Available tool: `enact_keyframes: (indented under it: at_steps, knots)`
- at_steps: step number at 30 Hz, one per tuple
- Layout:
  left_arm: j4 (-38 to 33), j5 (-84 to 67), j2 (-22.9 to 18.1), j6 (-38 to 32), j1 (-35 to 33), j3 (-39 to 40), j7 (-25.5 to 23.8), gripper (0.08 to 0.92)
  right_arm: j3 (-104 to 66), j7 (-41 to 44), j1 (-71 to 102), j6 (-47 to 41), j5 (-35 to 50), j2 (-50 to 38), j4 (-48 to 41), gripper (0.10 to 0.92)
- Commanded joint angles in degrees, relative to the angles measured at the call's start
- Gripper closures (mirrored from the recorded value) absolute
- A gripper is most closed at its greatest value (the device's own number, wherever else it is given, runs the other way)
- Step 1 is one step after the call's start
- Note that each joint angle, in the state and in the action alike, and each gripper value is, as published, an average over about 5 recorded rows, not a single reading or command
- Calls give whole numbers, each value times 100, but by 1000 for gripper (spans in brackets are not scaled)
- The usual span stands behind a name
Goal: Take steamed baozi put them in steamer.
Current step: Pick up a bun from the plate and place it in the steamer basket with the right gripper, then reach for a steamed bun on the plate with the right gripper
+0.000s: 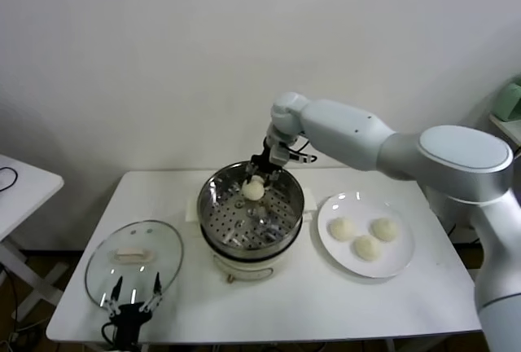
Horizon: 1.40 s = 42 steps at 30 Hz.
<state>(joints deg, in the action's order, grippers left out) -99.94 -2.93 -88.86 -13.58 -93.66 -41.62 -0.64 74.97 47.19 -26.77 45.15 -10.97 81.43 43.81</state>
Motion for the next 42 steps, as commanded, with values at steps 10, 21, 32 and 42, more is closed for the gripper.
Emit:
enact_keyframes:
  at_steps: [10, 21, 32, 42]
  knots:
    - [17, 58, -1, -17, 10, 24, 6, 177, 324, -149, -401, -50, 1160, -361, 244, 244]
    - [-46, 148, -29, -58, -58, 45, 22, 177, 2402, 685, -2432, -1650, 4253, -2060, 1187, 203]
    - [-90, 162, -29, -103, -105, 32, 23, 177, 3924, -128, -2860, -5679, 4984, -3894, 3603, 203]
    - [-45, 230, -85, -174, -144, 12, 41, 177, 2730, -243, -1039, -6411, 4701, -4102, 3594, 203]
